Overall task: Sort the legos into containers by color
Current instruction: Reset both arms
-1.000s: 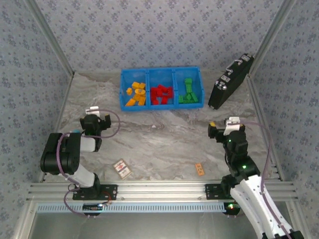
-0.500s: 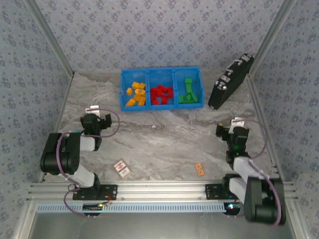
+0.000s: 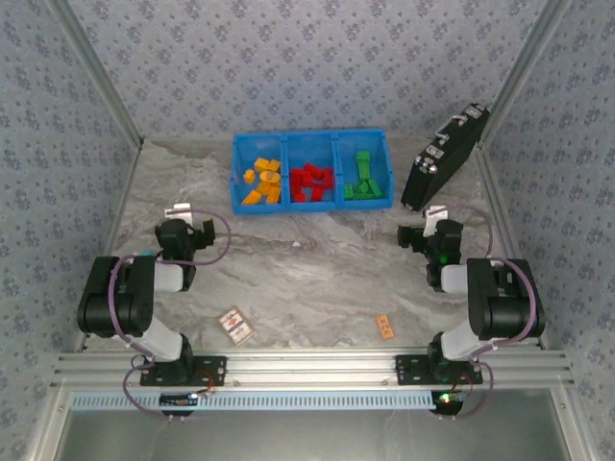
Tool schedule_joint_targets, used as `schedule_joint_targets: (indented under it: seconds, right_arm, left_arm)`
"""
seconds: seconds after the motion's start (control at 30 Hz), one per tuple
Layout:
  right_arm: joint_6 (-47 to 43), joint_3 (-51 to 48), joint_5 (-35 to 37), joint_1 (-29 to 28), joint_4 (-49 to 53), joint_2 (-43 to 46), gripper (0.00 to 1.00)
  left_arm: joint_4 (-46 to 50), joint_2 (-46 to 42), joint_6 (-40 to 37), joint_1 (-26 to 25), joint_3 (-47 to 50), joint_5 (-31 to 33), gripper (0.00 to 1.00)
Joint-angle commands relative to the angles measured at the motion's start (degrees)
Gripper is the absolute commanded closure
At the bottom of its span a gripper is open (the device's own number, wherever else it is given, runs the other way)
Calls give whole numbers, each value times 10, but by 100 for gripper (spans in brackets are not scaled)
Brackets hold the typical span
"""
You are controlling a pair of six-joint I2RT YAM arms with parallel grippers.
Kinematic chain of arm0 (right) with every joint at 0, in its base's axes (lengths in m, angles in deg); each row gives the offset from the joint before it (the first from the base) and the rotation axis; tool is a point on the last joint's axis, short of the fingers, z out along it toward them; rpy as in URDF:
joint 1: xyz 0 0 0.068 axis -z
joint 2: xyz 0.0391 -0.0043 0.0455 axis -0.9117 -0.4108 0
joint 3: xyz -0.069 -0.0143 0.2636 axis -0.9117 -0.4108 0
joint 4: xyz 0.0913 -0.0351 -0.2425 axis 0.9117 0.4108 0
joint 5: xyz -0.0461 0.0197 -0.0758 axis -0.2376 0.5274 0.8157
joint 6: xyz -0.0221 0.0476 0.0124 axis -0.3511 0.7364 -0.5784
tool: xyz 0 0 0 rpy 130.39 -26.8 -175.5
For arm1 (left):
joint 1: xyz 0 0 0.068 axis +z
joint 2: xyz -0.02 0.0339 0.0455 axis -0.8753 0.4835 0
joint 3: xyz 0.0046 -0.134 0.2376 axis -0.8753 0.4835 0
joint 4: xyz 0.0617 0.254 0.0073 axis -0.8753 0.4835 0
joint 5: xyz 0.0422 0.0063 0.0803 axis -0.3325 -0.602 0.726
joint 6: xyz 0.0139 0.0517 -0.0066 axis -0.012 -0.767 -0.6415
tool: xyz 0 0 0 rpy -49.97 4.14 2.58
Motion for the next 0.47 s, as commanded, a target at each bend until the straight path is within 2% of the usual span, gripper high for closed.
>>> schedule_joint_targets:
  seconds: [0.0, 0.43]
  right_arm:
    - [2, 13, -7, 3, -20, 1, 0]
    - [1, 16, -1, 0, -17, 0, 0]
  left_arm:
    - [-10, -9, 7, 1, -10, -13, 0]
    - [-10, -9, 7, 2, -10, -13, 0]
